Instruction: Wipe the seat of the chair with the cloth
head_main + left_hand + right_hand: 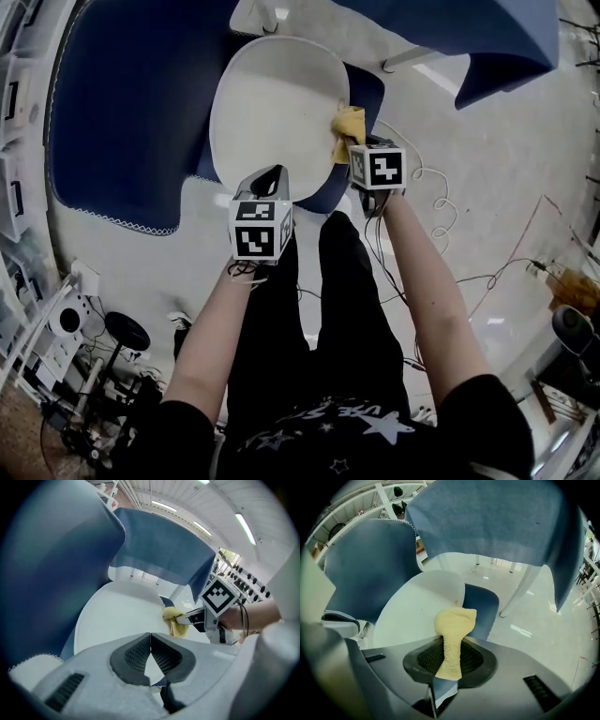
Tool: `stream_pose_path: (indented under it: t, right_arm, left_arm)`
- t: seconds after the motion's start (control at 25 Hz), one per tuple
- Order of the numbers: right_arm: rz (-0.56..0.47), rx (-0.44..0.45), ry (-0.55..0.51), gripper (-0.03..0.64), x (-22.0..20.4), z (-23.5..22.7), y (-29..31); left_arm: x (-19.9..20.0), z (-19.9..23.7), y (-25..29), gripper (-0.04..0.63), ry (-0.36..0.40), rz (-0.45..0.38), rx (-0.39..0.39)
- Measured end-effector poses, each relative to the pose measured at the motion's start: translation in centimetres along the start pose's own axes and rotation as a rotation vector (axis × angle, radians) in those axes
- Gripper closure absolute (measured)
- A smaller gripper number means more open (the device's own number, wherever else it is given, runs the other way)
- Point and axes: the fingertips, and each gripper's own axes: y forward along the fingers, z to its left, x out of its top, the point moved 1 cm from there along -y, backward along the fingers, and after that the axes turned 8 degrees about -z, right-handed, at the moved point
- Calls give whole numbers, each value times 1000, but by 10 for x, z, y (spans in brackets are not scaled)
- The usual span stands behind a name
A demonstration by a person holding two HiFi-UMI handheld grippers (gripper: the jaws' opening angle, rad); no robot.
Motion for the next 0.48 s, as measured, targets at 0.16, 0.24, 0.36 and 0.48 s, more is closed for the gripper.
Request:
stream_pose_path:
  t: [0.16, 0.24, 0.36, 0.48]
  right_arm:
    - [-3, -14, -9, 548, 1, -9, -12]
    - [-17, 6, -12, 548, 7, -1, -17]
    - [-36, 68, -24, 548, 16, 29, -21]
    - [-37, 139, -76, 548, 24, 71, -17]
  left_arm:
    - [0, 1, -3, 575, -27, -20, 32]
    - [0, 6, -8, 575, -37, -27, 53]
    - [-6, 16, -20, 575, -49, -32, 82]
    - [-19, 29, -32, 575, -69, -25, 112]
